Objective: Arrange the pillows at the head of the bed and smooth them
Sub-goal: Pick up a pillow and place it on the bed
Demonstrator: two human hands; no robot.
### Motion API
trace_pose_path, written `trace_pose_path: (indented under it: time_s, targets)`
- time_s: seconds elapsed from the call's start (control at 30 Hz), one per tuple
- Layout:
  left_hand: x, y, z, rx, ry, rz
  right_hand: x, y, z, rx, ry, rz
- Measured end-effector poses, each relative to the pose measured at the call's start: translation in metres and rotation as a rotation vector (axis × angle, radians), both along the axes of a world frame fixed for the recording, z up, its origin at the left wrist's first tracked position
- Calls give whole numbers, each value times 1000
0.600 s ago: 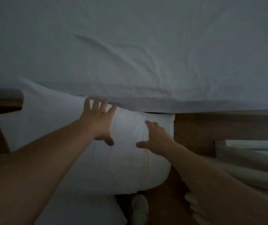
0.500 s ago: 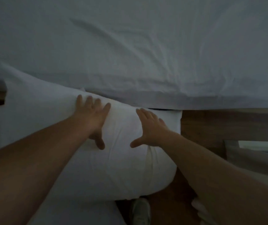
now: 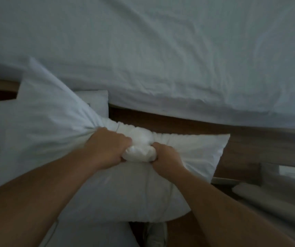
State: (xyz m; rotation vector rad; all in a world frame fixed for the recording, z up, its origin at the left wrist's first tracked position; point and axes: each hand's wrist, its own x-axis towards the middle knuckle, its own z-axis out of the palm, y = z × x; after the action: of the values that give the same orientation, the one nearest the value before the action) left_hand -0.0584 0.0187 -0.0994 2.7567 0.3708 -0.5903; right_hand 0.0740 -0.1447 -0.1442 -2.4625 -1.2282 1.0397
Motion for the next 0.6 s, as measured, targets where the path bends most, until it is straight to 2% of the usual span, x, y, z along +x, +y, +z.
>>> trace_pose_path:
  time_s: [0.13,0.27,0.47,0.6]
  targets:
    - [-12,10,89,-66,-10,19,3,2,100,66,-63,13]
    - [1,58,196,-16,-71,66,31,68,219,104,-259,75]
    - [77,159,331,-42,-175,204,122,195,372,93,-373,203]
    - [144,224,386,-81,-242,234,195,268,435,13,-329,222]
